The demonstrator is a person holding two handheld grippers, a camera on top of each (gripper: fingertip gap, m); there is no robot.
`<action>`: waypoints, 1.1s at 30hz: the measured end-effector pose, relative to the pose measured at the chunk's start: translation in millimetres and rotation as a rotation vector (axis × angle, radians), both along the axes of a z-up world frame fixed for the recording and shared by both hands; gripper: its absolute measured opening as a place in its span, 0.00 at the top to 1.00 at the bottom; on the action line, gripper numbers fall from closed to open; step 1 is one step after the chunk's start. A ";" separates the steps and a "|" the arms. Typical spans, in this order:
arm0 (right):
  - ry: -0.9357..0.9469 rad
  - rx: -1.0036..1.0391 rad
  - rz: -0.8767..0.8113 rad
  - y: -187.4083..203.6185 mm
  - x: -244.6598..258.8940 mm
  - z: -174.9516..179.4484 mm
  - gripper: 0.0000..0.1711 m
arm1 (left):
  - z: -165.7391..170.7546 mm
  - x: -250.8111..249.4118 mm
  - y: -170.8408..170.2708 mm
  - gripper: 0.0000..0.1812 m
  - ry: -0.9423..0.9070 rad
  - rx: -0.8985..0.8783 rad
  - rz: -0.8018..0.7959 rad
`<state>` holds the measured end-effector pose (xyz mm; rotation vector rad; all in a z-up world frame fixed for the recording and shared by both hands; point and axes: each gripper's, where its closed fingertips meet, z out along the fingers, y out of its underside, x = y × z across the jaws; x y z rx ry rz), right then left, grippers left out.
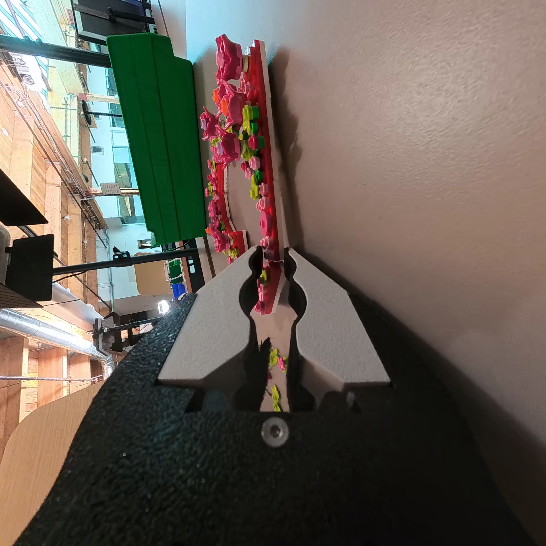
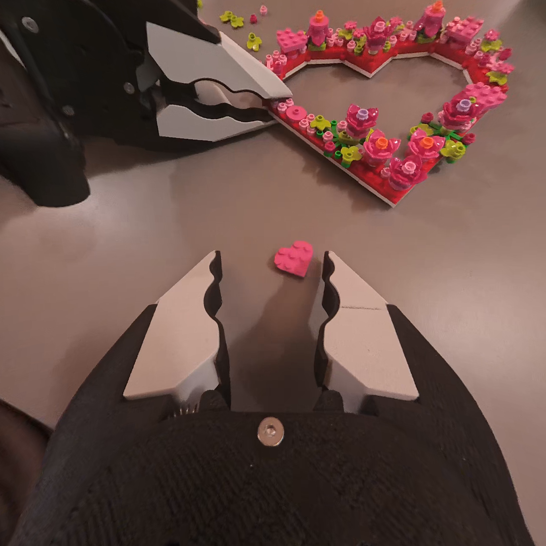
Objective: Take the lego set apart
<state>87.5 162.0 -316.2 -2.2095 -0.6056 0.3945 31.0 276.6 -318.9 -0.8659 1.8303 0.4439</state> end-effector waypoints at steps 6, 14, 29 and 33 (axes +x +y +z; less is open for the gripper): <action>-0.061 0.010 -0.020 -10.9 5.0 -2.3 0.62 | 0.0 0.1 0.3 0.94 -0.002 -0.004 0.000; -0.125 0.218 0.405 -4.7 1.0 13.5 0.65 | -0.1 -0.1 -0.3 0.94 0.002 0.003 -0.002; -0.029 0.037 0.718 2.0 6.0 -7.7 0.76 | -0.4 0.1 -0.2 0.94 0.001 0.003 -0.002; -0.046 0.052 0.697 6.9 6.7 -8.2 0.84 | -0.4 0.1 -0.3 0.94 0.001 0.003 -0.002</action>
